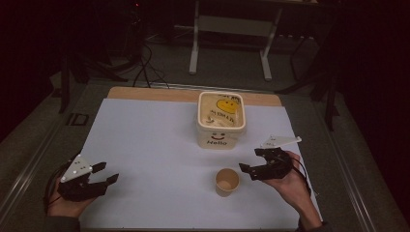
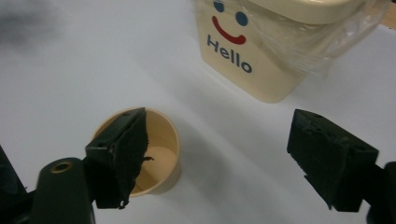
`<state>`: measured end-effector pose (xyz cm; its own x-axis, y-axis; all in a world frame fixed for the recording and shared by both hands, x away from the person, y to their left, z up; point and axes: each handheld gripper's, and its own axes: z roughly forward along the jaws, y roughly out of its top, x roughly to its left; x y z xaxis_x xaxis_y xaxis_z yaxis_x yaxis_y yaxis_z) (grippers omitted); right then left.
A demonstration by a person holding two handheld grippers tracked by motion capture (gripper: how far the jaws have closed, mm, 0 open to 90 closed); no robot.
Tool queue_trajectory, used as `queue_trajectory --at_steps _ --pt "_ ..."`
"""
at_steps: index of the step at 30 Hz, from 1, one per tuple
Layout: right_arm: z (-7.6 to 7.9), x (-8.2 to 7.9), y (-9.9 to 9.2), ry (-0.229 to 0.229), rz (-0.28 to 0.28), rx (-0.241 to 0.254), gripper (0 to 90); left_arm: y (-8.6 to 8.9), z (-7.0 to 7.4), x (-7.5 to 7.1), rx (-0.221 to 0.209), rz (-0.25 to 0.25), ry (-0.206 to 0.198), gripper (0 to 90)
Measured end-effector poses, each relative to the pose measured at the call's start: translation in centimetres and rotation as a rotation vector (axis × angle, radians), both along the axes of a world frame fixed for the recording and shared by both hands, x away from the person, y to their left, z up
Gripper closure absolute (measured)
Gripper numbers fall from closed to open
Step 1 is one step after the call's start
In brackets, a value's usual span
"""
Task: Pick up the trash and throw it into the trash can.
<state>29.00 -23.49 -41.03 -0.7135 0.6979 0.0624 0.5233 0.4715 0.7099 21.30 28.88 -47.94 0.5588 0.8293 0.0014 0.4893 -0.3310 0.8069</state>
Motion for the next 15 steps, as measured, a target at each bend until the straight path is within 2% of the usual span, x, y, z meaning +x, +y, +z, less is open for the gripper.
queue_trajectory --at_steps 15 --pt "0.3 0.3 2.1 0.016 0.054 -0.068 15.7 0.0 -0.1 0.1 0.011 0.006 0.012 35.0"
